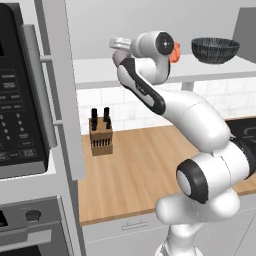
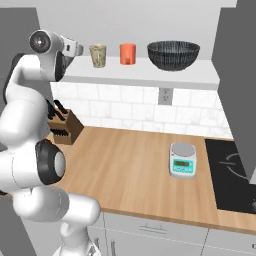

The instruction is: Gather all objects into one cabinet and sort the glasses and bowls to opposite sides.

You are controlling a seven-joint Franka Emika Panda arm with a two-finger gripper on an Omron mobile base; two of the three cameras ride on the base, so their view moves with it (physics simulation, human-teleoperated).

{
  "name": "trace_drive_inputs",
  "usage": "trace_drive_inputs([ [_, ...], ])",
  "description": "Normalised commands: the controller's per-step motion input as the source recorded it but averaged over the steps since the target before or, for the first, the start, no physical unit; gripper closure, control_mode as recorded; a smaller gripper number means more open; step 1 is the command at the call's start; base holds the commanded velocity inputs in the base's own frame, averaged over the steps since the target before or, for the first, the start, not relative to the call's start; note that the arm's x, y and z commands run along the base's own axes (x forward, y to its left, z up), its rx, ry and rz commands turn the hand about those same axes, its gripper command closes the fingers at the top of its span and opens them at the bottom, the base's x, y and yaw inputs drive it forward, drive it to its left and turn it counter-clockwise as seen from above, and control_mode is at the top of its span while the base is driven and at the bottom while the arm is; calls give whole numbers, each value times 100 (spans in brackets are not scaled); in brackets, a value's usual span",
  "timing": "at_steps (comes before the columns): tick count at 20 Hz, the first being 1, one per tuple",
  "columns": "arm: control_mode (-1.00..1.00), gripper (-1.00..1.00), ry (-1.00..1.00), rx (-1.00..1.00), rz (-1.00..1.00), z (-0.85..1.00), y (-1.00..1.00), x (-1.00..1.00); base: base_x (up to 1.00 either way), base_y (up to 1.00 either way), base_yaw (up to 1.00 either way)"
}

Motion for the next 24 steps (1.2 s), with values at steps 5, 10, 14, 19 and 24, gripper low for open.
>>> trace_drive_inputs([
  [5, -100, 100, -1, -5, 0, 0, 9, 36, 0, 0, 0],
  [10, -100, 100, -11, -3, 0, 0, 13, 11, 0, 0, 0],
  [14, -100, 100, -22, 0, 0, 0, 8, 2, 0, 0, 0],
  [19, -100, 100, -8, 0, 0, -2, 0, 32, 0, 0, 0],
  [24, -100, 100, 0, 0, 0, -2, 4, 22, 0, 0, 0],
])
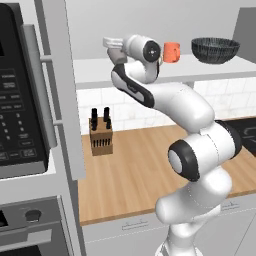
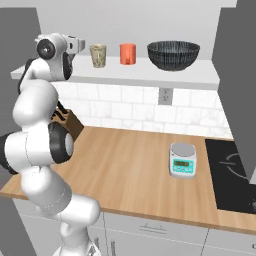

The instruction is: Gather all objects into one cabinet and sort the glasses and bowls to opposite sides.

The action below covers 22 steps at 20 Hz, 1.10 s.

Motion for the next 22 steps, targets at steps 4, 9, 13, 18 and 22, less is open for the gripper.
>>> trace_drive_inputs([
  [4, -100, 100, 0, 0, 0, -23, 0, -7, 0, 0, 0],
  [9, -100, 100, 0, 0, 0, -36, 0, -16, 0, 0, 0],
  [13, -100, 100, 0, 0, 0, -33, 0, -11, 0, 0, 0],
  [18, -100, 100, 0, 0, 0, -16, -7, -30, 0, 0, 0],
  [22, -100, 100, 0, 0, 0, -3, -16, -40, 0, 0, 0],
])
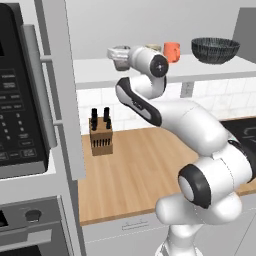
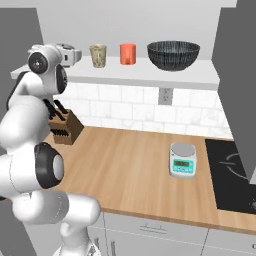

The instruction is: Gather all objects into one cabinet and sort the glasses and bowls to opposite sides.

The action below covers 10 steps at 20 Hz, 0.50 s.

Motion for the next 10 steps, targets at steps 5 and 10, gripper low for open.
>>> trace_drive_inputs([
  [5, -100, 100, 2, 0, 0, -3, -15, -45, 0, 0, 0],
  [10, -100, 100, 1, 0, 0, -3, -12, -52, 0, 0, 0],
])
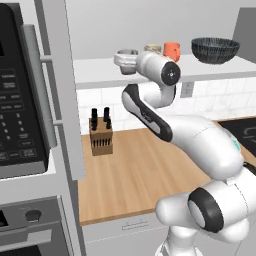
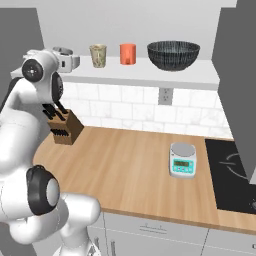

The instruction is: Gather all objects into one cabinet and sort the glasses and bowls to opposite sides.

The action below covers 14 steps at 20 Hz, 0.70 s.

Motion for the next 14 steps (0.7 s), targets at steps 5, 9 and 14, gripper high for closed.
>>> trace_drive_inputs([
  [5, -100, 100, 0, 0, 0, -20, -8, -54, 0, 0, 0],
  [9, -100, 100, 3, 0, 0, -23, -6, -46, 0, 0, 0],
  [14, -100, 100, 11, 0, 0, 0, -6, -30, 0, 0, 0],
])
